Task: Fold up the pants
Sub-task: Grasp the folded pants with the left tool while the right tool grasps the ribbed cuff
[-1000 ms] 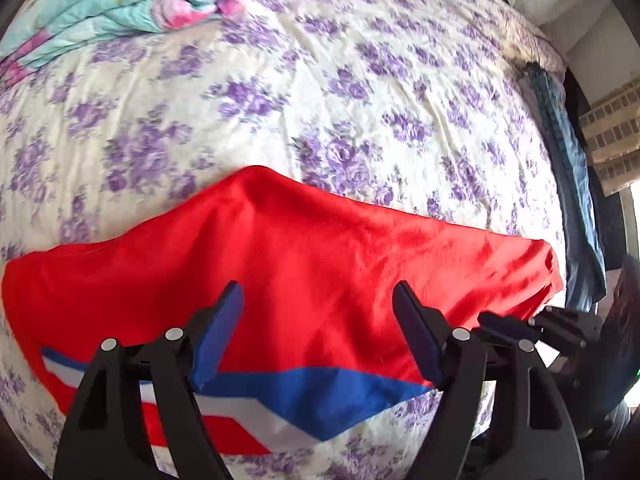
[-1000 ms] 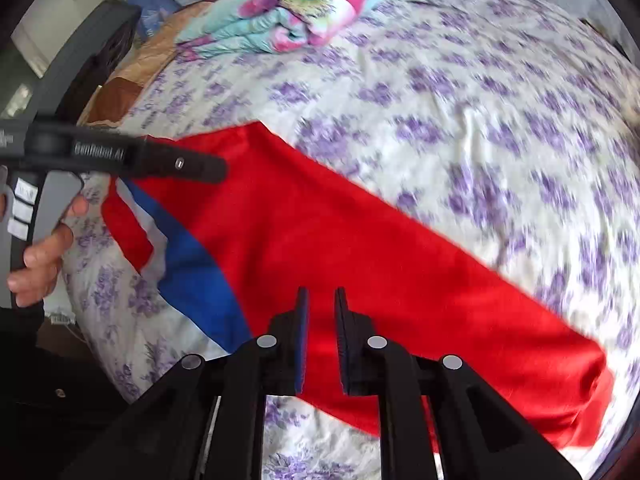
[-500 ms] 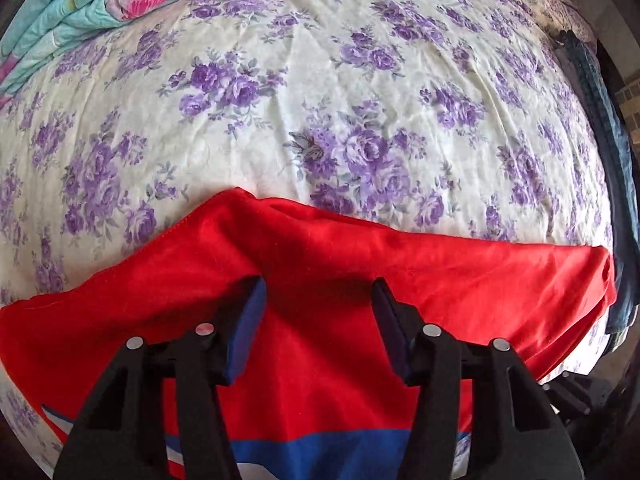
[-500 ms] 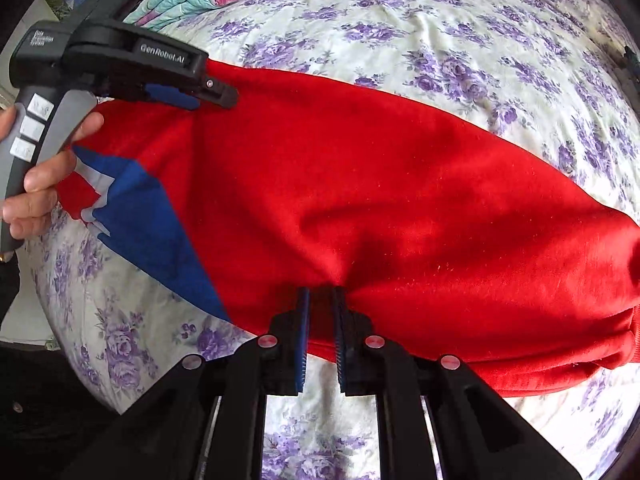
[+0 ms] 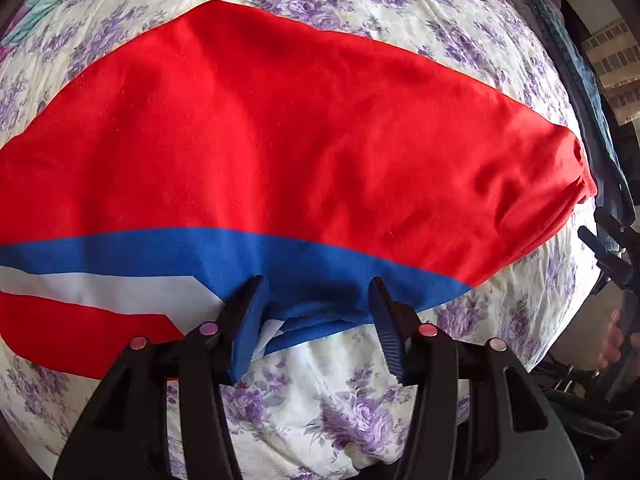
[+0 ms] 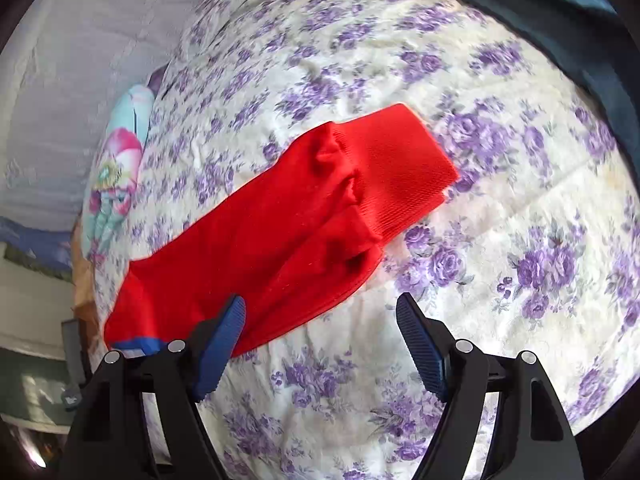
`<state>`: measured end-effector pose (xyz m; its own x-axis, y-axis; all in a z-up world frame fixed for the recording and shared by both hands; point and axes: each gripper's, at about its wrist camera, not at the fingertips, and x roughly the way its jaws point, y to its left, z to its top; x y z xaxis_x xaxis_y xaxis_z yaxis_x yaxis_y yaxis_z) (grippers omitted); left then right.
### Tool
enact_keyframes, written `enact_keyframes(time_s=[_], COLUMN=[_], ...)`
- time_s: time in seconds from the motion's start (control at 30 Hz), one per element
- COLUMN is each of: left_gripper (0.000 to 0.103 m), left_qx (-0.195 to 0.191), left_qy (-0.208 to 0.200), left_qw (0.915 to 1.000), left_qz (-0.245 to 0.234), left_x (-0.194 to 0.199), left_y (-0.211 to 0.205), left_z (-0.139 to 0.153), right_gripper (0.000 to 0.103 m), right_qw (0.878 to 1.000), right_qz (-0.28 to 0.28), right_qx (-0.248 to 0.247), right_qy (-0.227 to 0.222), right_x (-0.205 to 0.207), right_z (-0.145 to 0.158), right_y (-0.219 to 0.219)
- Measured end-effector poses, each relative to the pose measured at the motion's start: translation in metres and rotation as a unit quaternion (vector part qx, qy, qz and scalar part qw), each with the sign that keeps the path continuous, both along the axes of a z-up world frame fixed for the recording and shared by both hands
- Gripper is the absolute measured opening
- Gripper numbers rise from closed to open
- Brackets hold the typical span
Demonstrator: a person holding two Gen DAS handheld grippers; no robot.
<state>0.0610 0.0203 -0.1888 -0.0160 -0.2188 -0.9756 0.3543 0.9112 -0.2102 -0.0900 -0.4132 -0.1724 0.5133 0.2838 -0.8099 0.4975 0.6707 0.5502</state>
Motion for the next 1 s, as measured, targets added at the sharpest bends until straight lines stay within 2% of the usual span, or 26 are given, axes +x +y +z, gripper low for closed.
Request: enact_keyframes(time_s=[0.13, 0.23, 0.27, 0.3, 0.33, 0.37, 0.53, 0.57, 0.6, 0.67, 0.8, 0.93, 1.0], left_gripper=[0.052, 0.053, 0.053, 0.052, 0.051, 0.051, 0.042, 0.034, 0.019, 0.001, 0.0, 0.002, 0.001], left_qx=[0.012, 0.025, 0.027, 0.029, 0.03, 0.027, -0.046, -0.066, -0.09, -0.136, -0.162, -0.129, -0.155], left_qy=[-0.006, -0.011, -0.011, -0.01, -0.009, -0.01, -0.031, -0.029, -0.02, 0.004, 0.026, 0.043, 0.057], left_qw=[0.9998, 0.9994, 0.9993, 0.9994, 0.9994, 0.9995, 0.998, 0.9968, 0.995, 0.9896, 0.9852, 0.9887, 0.9855], left_qz=[-0.012, -0.021, -0.022, -0.018, -0.013, -0.01, -0.03, -0.034, -0.039, -0.047, -0.05, -0.064, -0.036], left_x=[-0.003, -0.004, -0.004, -0.004, -0.003, -0.001, 0.003, 0.006, 0.009, 0.012, 0.011, 0.003, 0.007], left_y=[-0.004, -0.017, -0.018, -0.019, -0.022, -0.045, -0.093, -0.107, -0.122, -0.153, -0.201, -0.228, -0.222], left_z=[-0.001, -0.003, -0.002, -0.001, 0.002, 0.003, 0.035, 0.038, 0.039, 0.032, 0.009, -0.03, -0.032], right_gripper=[0.079, 0.08, 0.076, 0.044, 0.023, 0.021, 0.021, 0.021, 0.022, 0.022, 0.023, 0.023, 0.023], right_qw=[0.994, 0.986, 0.983, 0.982, 0.985, 0.985, 0.996, 0.997, 0.997, 0.998, 0.998, 0.999, 0.999], right_qz=[-0.045, -0.075, -0.086, -0.093, -0.09, -0.089, -0.053, -0.044, -0.039, -0.034, -0.024, -0.012, 0.006], right_qx=[0.09, 0.132, 0.144, 0.144, 0.135, 0.132, 0.064, 0.052, 0.048, 0.048, 0.039, 0.011, -0.022], right_qy=[-0.032, -0.065, -0.077, -0.075, -0.066, -0.064, -0.043, -0.04, -0.038, -0.037, -0.037, -0.036, -0.042], right_x=[0.007, 0.019, 0.019, 0.021, 0.022, 0.021, 0.02, 0.022, 0.023, 0.025, 0.023, 0.023, 0.025], right_z=[-0.03, -0.043, -0.044, -0.044, -0.044, -0.043, -0.027, -0.025, -0.022, -0.02, -0.02, -0.013, 0.002], right_y=[-0.02, -0.033, -0.039, -0.042, -0.044, -0.045, -0.038, -0.037, -0.037, -0.038, -0.038, -0.03, -0.021])
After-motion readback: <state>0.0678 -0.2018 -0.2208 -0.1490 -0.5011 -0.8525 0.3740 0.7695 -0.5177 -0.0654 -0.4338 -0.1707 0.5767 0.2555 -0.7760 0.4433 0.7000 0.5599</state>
